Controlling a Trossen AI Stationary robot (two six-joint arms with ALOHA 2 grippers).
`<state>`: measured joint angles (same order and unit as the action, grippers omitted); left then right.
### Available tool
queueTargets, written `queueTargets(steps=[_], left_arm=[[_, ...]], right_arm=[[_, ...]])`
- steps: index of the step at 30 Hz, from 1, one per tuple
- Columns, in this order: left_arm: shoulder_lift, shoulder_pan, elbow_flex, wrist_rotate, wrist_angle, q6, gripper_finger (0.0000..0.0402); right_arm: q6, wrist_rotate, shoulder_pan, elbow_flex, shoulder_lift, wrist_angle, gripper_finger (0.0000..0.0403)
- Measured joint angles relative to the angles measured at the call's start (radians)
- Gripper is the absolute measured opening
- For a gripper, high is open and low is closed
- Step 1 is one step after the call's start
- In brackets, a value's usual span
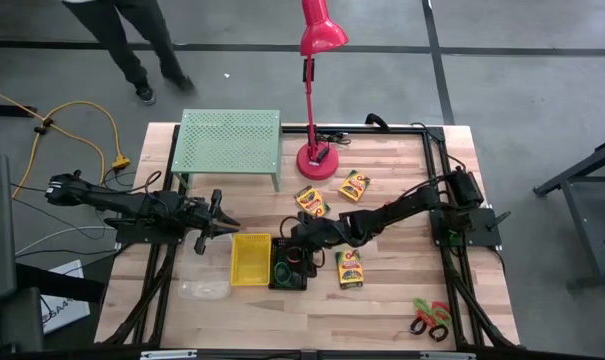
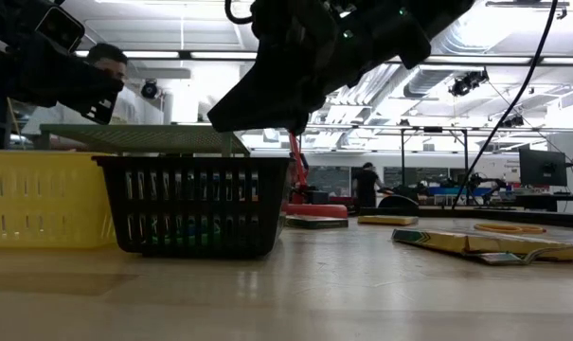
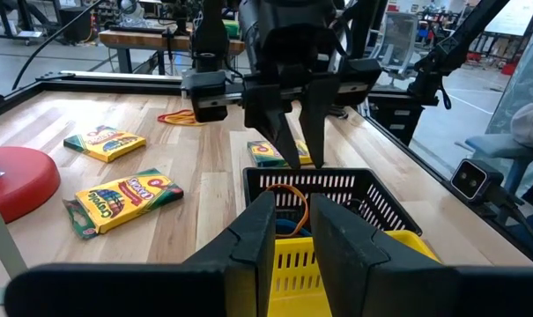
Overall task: Pick & Place Office Desk Supplies
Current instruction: Put the yellow rubber band into the black bin
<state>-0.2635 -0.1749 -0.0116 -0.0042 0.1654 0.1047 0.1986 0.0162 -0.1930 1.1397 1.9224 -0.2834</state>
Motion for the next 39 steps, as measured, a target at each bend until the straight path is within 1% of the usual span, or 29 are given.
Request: queueTargets(steps=[19, 25, 28, 30, 33, 35, 37, 39], left_arm=[[0.0, 0.0, 0.0, 0.0, 0.0, 0.0, 0.0071], [0.0, 0.0, 0.0, 0.0, 0.0, 0.0, 0.0071], [0.0, 0.0, 0.0, 0.0, 0.0, 0.0, 0.0071], [0.0, 0.0, 0.0, 0.0, 0.0, 0.0, 0.0071], [0.0, 0.0, 0.0, 0.0, 0.001, 0.0, 0.0071], [0.0, 0.0, 0.0, 0.0, 0.003, 0.0, 0.0071], [0.0, 0.0, 0.0, 0.0, 0.003, 0.0, 0.0071], [0.0, 0.0, 0.0, 0.0, 0.003, 0.0, 0.0071]], right_arm=[[-0.012, -0.001, -0.002, 0.0, 0.0, -0.009, 0.0074], [-0.044, 0.01, -0.017, 0.0, -0.013, -0.006, 0.0074], [-0.045, 0.019, -0.017, -0.003, -0.038, 0.054, 0.0074], [-0.046, 0.058, -0.01, 0.002, -0.048, 0.063, 0.0074], [-0.051, 0.089, 0.001, -0.011, -0.079, 0.138, 0.0074], [-0.057, 0.091, 0.01, -0.013, -0.084, 0.129, 0.0074], [-0.054, 0.083, 0.019, -0.037, -0.111, 0.161, 0.0074], [-0.045, 0.076, 0.028, -0.047, -0.117, 0.141, 0.0074]])
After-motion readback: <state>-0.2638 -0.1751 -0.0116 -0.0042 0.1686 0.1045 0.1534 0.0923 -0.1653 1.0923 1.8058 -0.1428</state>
